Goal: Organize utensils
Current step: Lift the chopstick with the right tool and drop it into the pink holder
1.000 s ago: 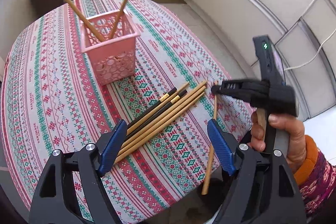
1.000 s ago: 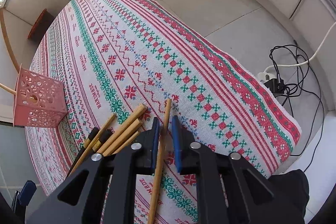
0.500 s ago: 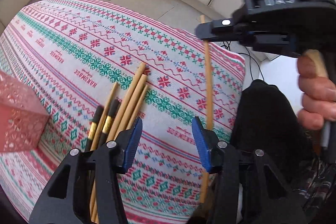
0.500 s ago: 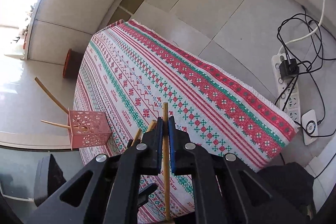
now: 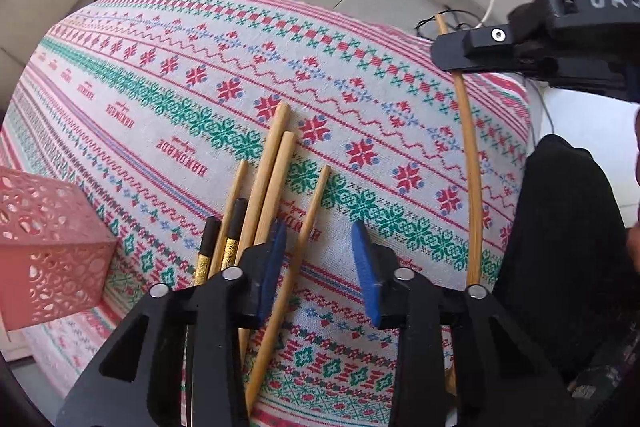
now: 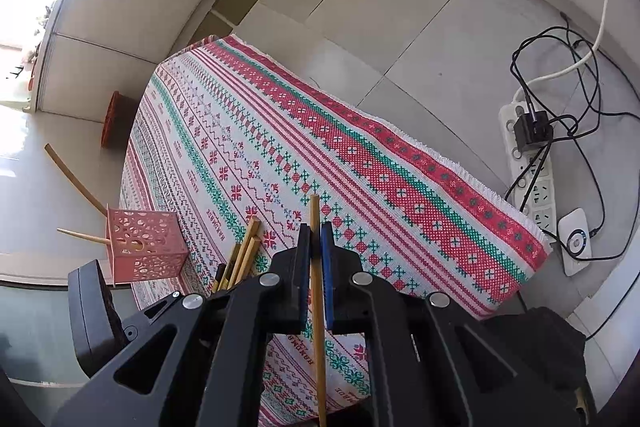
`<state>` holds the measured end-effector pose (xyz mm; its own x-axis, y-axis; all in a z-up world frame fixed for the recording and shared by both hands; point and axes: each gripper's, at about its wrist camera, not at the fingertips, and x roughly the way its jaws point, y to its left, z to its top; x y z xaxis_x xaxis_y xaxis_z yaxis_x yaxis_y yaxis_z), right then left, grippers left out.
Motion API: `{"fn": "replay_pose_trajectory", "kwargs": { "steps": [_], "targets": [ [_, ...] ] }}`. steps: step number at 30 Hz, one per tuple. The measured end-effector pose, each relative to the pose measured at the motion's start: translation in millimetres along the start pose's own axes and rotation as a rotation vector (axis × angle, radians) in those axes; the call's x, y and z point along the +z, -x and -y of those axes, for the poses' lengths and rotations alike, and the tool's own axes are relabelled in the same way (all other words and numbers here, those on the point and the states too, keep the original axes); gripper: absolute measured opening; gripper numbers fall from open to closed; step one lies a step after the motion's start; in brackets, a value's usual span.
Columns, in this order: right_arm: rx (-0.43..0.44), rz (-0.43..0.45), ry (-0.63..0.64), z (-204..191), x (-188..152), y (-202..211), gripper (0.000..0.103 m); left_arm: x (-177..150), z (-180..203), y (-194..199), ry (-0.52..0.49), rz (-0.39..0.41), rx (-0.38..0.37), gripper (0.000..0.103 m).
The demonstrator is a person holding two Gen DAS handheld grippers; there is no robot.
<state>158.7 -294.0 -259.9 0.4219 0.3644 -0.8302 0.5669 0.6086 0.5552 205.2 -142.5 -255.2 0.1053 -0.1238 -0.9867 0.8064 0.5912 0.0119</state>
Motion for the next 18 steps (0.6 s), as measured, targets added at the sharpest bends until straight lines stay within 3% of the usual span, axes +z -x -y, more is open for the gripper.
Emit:
{"fn": "replay_pose_trajectory", "kwargs": {
  "steps": [1, 7, 10, 13, 18],
  "targets": [
    [-0.003, 0.001, 0.001, 0, 0, 1, 0.006, 1, 1, -1, -0.004, -0.008, 0.027, 0.012],
    [-0.002, 0.015, 0.01, -7, -7, 9, 0.006, -1, -3, 1, 0.044, 0.039, 0.05, 0.004],
    [0.011, 0.033, 0.043, -20, -15, 19, 0.006, -15, -12, 25, 0.091, 0.144, 0.076, 0.004],
    [0.035, 0.055, 0.095, -40, -25, 32, 0.006, -36, -21, 68, 0.177, 0.268, 0.05, 0.004],
    [0.066, 0.088, 0.208, -73, -46, 53, 0.006, -94, -20, 131, 0.318, 0.446, 0.057, 0.004]
  ]
}}
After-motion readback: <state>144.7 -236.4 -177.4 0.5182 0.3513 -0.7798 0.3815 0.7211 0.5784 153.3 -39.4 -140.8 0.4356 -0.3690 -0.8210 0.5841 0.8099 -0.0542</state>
